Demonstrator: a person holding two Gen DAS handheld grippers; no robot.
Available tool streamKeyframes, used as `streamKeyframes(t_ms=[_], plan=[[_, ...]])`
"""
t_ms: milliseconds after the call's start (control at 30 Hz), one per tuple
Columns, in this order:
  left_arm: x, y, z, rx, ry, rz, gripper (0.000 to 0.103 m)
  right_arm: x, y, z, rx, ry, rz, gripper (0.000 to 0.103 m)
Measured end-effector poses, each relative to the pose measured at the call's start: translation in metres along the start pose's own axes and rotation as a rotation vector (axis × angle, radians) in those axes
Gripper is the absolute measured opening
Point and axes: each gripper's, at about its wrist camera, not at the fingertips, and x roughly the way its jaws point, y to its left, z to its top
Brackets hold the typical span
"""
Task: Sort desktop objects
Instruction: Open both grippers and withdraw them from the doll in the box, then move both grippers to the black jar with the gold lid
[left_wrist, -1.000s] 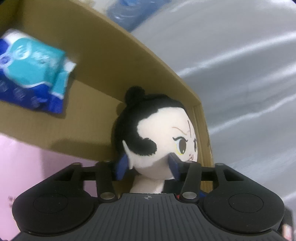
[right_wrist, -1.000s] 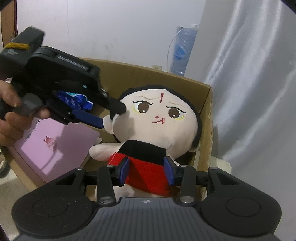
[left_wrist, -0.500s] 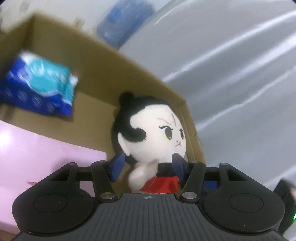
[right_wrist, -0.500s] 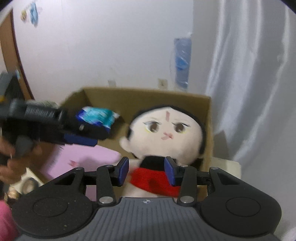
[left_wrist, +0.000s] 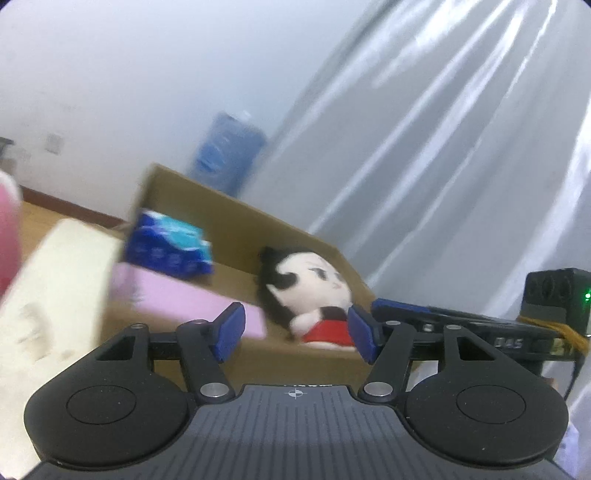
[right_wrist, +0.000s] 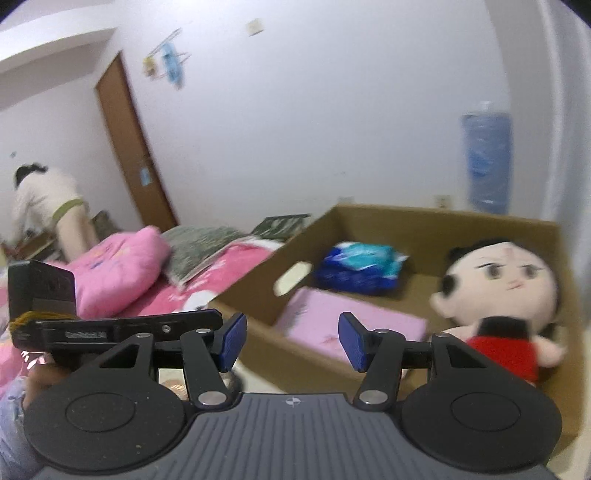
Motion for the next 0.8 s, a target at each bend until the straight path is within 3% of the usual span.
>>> streamKeyframes(t_ms=[267, 367, 500, 667, 800], plan=[[-0.063, 0.037, -0.047, 0.032, -0.073, 0.170, 0.064, 0.029, 0.042, -0.016, -0.072, 0.055, 0.063, 0.059], [-0.075, 0.043, -0.062, 0.047, -0.086, 0.195, 0.067, 0.042, 0.055, -0.026, -0.085, 0.087, 0.081, 0.059], [-0.083, 0.048, -0.074, 0.036, -0.094, 0.201, 0.072, 0.059, 0.067, -0.042, -0.094, 0.148, 0.117, 0.059], [-0.082, 0.042, -0.086, 0.152, -0.117, 0.287, 0.076, 0.078, 0.082, -0.050, -0.145, 0.216, 0.137, 0.059], [-0.073, 0.056, -0.098, 0.102, -0.074, 0.328, 0.076, 0.086, 0.092, -0.053, -0.177, 0.244, 0.151, 0.060]])
